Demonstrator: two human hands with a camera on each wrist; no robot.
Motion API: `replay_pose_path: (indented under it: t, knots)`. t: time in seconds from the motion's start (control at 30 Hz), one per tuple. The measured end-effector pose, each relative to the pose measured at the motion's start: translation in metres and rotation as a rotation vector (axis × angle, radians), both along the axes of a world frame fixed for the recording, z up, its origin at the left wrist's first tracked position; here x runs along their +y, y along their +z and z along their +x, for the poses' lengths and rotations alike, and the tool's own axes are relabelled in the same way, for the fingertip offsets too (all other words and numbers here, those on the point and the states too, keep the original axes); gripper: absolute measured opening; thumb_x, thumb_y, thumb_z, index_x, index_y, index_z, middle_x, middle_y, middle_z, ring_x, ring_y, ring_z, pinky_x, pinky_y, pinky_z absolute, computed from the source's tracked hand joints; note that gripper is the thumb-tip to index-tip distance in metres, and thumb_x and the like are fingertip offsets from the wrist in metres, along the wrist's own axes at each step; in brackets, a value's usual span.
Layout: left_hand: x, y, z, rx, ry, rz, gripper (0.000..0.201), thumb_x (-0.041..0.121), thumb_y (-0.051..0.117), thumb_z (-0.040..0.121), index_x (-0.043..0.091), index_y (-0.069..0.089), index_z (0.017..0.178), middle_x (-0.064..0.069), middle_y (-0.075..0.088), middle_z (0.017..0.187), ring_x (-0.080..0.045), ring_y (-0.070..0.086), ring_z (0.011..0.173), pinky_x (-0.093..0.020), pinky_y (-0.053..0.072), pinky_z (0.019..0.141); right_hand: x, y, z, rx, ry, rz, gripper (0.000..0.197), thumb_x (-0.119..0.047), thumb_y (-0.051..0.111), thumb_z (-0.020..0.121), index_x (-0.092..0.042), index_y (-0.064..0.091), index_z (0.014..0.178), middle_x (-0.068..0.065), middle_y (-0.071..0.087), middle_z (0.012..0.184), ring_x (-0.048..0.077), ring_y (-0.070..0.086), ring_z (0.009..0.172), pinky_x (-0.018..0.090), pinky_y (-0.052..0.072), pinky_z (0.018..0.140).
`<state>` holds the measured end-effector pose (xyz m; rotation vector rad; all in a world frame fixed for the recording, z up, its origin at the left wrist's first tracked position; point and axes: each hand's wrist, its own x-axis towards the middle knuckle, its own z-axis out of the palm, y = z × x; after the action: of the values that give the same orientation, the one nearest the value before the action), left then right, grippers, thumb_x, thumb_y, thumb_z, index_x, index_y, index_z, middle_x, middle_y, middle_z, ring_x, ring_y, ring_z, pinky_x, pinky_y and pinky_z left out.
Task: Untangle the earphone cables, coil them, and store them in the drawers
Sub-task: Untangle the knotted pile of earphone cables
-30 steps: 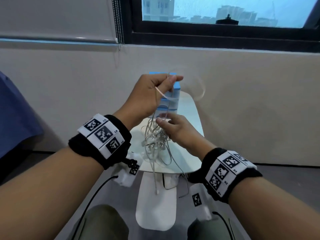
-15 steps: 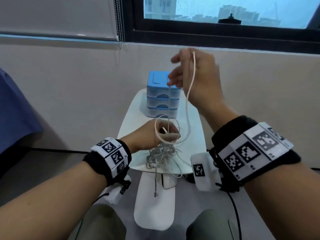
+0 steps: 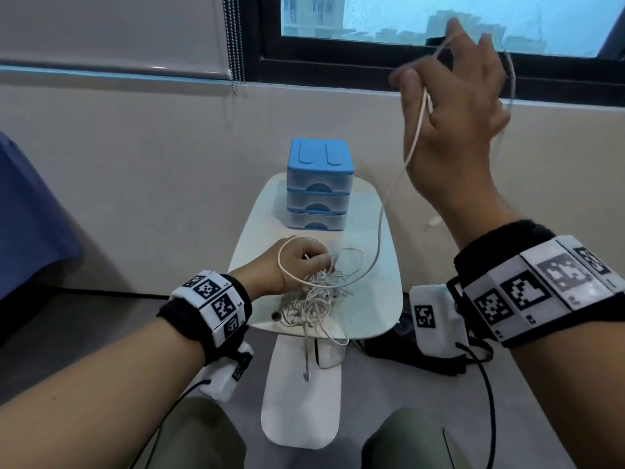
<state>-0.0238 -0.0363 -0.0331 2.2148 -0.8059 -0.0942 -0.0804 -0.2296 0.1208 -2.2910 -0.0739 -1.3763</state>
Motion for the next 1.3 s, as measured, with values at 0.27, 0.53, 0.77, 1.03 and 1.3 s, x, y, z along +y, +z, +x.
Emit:
replay_pose_path:
  t: [0.27, 0.53, 0.77, 1.03, 1.3]
  knots:
    - [0.016, 0.024, -0.002, 0.078, 0.034, -0.134, 0.03, 0.017, 0.052, 0.105, 0.011, 0.08, 0.097, 0.0, 0.072, 0.09, 0.001, 0.058, 0.062, -0.011, 0.043, 0.06, -0.049, -0.075, -0.006, 0.767, -0.225, 0.175, 0.036, -0.043, 0.04, 0.104, -0.029, 0.073, 0.109, 0.008, 0.046, 0.15, 0.035, 0.027, 0.144, 0.061, 0.017, 0.112]
    - [0.013, 0.04, -0.02, 0.398, -0.109, -0.229, 0.037, -0.005, 0.044, 0.099, 0.01, 0.073, 0.114, -0.012, 0.073, 0.116, -0.021, 0.067, 0.072, -0.026, 0.048, 0.066, -0.049, -0.131, -0.007, 1.156, -0.225, 0.174, 0.035, -0.041, 0.049, 0.103, -0.022, 0.076, 0.091, 0.007, 0.062, 0.132, 0.037, 0.037, 0.142, 0.06, 0.013, 0.115]
    - [0.018, 0.034, -0.021, 0.323, -0.055, -0.133, 0.037, -0.009, 0.045, 0.095, 0.011, 0.072, 0.11, -0.01, 0.075, 0.108, -0.021, 0.073, 0.074, -0.024, 0.052, 0.064, -0.062, -0.143, 0.004, 1.139, -0.117, 0.195, 0.023, -0.027, 0.059, 0.084, -0.039, 0.072, 0.071, -0.003, 0.072, 0.082, 0.029, 0.065, 0.096, 0.057, 0.04, 0.109]
    - [0.031, 0.021, -0.018, 0.182, -0.11, 0.122, 0.029, -0.007, 0.065, 0.084, 0.017, 0.073, 0.097, 0.019, 0.072, 0.078, -0.013, 0.068, 0.074, -0.023, 0.054, 0.068, -0.037, -0.134, -0.005, 1.171, -0.068, 0.069, 0.038, -0.007, 0.042, 0.084, -0.035, 0.063, 0.07, -0.012, 0.059, 0.091, 0.025, 0.059, 0.102, 0.051, 0.046, 0.105]
    - [0.025, 0.01, -0.013, -0.014, -0.077, 0.097, 0.012, 0.021, 0.08, 0.087, 0.028, 0.07, 0.086, 0.012, 0.068, 0.091, -0.013, 0.065, 0.079, -0.023, 0.051, 0.072, 0.021, -0.107, -0.021, 0.926, 0.317, 0.201, 0.021, -0.026, 0.065, 0.09, -0.012, 0.072, 0.077, 0.008, 0.07, 0.079, 0.025, 0.06, 0.072, 0.036, 0.05, 0.065]
